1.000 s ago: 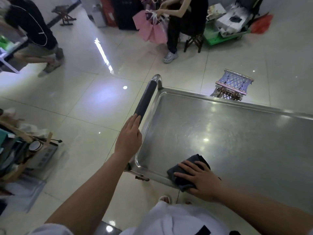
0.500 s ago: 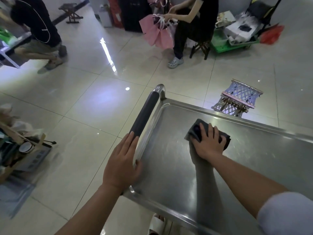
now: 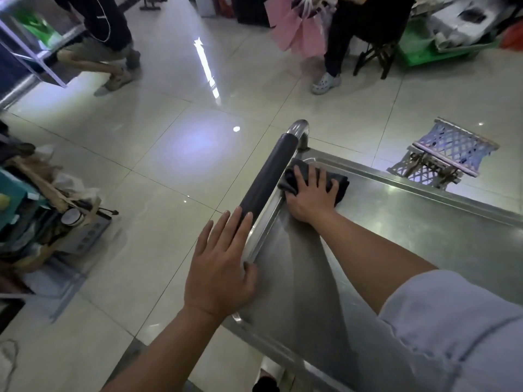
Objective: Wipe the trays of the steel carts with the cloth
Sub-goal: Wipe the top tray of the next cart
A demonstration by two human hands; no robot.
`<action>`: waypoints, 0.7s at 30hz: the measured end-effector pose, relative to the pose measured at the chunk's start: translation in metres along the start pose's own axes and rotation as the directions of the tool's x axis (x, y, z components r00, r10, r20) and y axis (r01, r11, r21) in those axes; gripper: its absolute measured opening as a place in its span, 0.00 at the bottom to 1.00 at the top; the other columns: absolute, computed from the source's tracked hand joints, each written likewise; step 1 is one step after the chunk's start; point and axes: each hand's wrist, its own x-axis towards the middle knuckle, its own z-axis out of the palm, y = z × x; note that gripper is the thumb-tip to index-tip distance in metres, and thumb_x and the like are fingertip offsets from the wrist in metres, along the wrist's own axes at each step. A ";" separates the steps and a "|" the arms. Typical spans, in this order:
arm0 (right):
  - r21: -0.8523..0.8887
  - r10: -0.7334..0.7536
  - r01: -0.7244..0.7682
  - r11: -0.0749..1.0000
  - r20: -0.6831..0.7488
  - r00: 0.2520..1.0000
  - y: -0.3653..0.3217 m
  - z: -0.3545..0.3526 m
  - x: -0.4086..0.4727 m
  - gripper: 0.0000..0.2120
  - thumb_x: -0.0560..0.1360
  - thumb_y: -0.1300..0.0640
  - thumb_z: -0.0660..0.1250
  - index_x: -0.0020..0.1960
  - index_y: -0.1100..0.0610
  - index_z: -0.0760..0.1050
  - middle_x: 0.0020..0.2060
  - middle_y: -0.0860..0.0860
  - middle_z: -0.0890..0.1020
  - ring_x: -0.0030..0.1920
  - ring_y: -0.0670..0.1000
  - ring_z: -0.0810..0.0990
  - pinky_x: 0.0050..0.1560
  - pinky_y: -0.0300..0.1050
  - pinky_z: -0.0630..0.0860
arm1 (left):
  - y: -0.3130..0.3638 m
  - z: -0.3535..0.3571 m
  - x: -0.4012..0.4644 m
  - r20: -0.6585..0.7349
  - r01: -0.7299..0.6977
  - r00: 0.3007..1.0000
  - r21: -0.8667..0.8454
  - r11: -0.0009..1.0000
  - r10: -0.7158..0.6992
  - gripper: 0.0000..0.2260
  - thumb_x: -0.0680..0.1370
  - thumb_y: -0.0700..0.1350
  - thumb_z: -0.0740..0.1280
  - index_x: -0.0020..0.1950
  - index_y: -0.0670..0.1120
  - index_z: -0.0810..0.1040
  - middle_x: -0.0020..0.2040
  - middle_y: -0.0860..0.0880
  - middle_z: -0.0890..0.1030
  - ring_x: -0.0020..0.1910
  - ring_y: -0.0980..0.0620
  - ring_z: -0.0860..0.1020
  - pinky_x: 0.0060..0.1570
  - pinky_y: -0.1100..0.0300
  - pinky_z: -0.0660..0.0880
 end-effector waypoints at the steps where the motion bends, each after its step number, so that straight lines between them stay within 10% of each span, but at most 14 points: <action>1: -0.010 -0.029 0.029 1.000 0.000 1.000 -0.003 0.005 -0.007 0.33 0.82 0.39 0.48 0.81 0.44 0.36 0.81 0.55 0.37 0.79 0.59 0.34 0.76 0.64 0.35 | 0.000 -0.002 0.000 -0.008 0.002 1.000 -0.019 1.000 -0.003 0.33 0.74 0.50 0.62 0.79 0.48 0.63 0.78 0.46 0.66 0.77 0.45 0.62 0.77 0.45 0.57; 9: -0.047 -0.308 0.305 0.951 -0.058 0.950 -0.035 0.073 -0.108 0.36 0.75 0.34 0.40 0.81 0.46 0.45 0.81 0.54 0.45 0.81 0.58 0.42 0.75 0.64 0.38 | 0.005 -0.009 0.003 -0.001 0.009 1.000 -0.129 0.992 -0.009 0.30 0.75 0.50 0.59 0.77 0.45 0.66 0.77 0.45 0.67 0.75 0.45 0.66 0.74 0.48 0.63; 16: -0.090 -0.618 0.612 0.786 -0.061 0.784 -0.044 0.126 -0.212 0.35 0.77 0.38 0.56 0.80 0.48 0.53 0.81 0.54 0.56 0.81 0.57 0.49 0.77 0.64 0.50 | 0.003 -0.008 0.004 0.045 0.069 0.997 -0.204 0.977 -0.061 0.28 0.78 0.49 0.61 0.78 0.48 0.64 0.78 0.49 0.65 0.76 0.47 0.64 0.74 0.49 0.63; 21: -0.117 -0.603 0.601 0.791 0.019 0.798 -0.039 0.130 -0.244 0.33 0.75 0.40 0.55 0.78 0.48 0.63 0.78 0.53 0.64 0.79 0.57 0.58 0.75 0.62 0.49 | 0.006 -0.012 0.003 0.072 0.073 0.995 -0.154 0.985 -0.063 0.28 0.78 0.51 0.60 0.79 0.48 0.63 0.79 0.49 0.64 0.77 0.46 0.63 0.75 0.48 0.62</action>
